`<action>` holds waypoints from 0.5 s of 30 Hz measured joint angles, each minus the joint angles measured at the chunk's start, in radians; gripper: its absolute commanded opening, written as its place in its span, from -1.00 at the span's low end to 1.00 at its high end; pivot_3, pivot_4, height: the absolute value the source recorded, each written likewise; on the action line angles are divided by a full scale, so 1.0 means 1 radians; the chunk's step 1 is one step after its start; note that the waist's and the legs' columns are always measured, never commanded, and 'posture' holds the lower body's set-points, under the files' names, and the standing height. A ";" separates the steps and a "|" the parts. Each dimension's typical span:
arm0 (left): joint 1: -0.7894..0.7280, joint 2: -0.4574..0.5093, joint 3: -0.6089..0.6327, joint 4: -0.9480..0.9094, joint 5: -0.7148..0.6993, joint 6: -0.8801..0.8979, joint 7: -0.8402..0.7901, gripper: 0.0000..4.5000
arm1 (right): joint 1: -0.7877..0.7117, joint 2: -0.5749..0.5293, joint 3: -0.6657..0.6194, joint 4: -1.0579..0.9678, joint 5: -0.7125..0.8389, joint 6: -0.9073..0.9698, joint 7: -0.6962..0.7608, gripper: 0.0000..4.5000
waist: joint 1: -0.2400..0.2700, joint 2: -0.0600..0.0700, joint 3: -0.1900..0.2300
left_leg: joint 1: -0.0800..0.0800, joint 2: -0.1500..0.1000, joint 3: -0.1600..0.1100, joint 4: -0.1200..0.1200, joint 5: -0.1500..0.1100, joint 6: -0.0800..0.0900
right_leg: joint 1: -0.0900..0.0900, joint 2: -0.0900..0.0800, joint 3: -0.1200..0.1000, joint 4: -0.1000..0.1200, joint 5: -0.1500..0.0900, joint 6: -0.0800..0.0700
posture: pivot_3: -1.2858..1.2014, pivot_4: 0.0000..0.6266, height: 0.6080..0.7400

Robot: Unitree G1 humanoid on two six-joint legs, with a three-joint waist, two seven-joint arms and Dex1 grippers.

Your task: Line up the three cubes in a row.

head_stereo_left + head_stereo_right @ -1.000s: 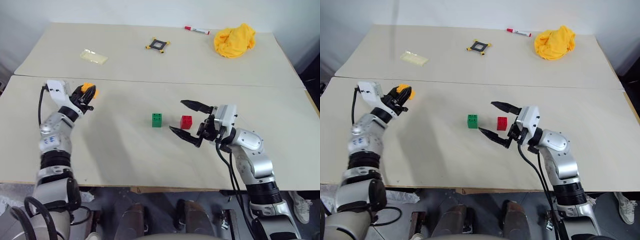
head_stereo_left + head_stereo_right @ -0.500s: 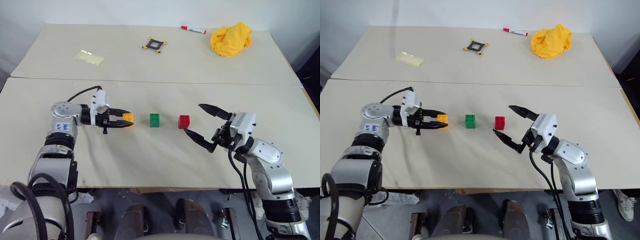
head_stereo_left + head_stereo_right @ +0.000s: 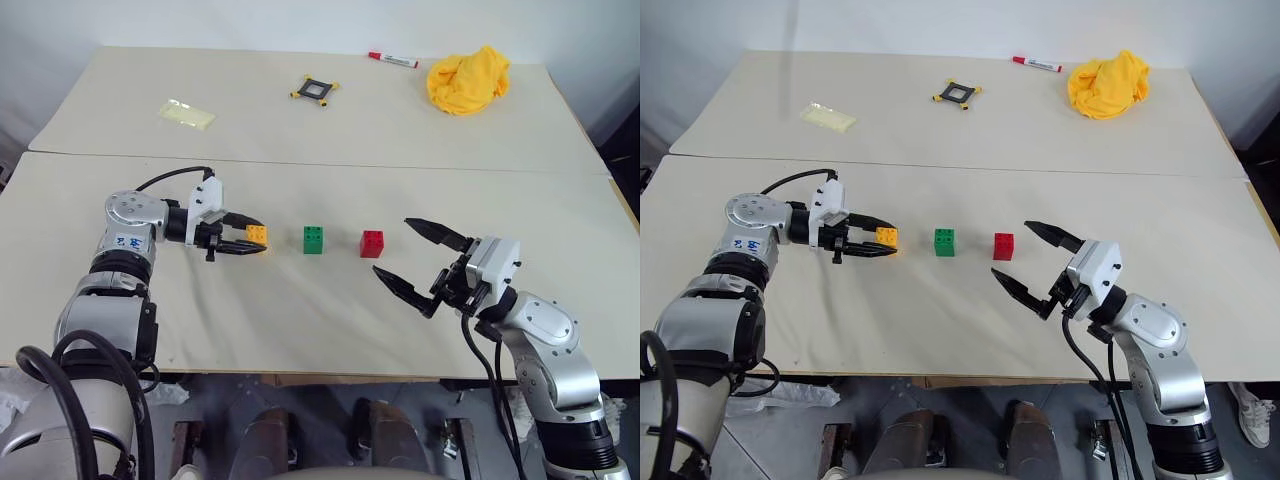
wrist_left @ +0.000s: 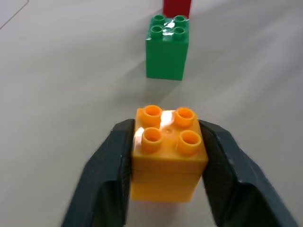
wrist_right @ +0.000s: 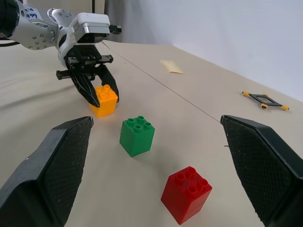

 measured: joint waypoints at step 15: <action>0.042 0.050 0.034 0.001 0.015 -0.027 0.048 0.96 | -0.036 -0.012 0.001 0.007 0.003 0.013 0.026 1.00 | 0.001 0.000 0.000 | 0.000 0.000 -0.001 0.000 0.000 0.000 | 0.000 0.000 0.000 0.000 0.000 0.000 | 0.03 -0.52 1.00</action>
